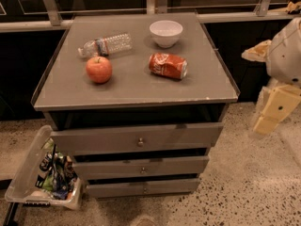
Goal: Open top drawer
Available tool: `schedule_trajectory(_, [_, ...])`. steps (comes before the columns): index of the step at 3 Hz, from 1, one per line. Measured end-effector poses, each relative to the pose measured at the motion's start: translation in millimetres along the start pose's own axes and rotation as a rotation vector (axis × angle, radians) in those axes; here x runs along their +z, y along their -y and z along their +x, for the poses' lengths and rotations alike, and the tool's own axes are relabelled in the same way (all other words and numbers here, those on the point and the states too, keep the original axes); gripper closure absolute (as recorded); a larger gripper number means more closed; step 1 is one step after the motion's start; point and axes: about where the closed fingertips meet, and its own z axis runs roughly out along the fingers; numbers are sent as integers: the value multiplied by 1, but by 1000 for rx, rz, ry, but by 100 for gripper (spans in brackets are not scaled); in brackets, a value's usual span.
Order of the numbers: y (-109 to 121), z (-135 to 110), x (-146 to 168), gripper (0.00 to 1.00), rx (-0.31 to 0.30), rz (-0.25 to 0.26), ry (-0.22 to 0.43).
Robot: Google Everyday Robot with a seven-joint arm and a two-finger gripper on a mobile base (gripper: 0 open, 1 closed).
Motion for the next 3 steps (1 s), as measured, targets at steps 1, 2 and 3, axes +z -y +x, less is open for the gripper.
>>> schedule_trajectory(1, [-14, 4, 30, 0, -39, 9, 130])
schedule_trajectory(2, [-14, 0, 28, 0, -69, 26, 154])
schedule_trajectory(3, [-14, 0, 27, 0, -69, 26, 155])
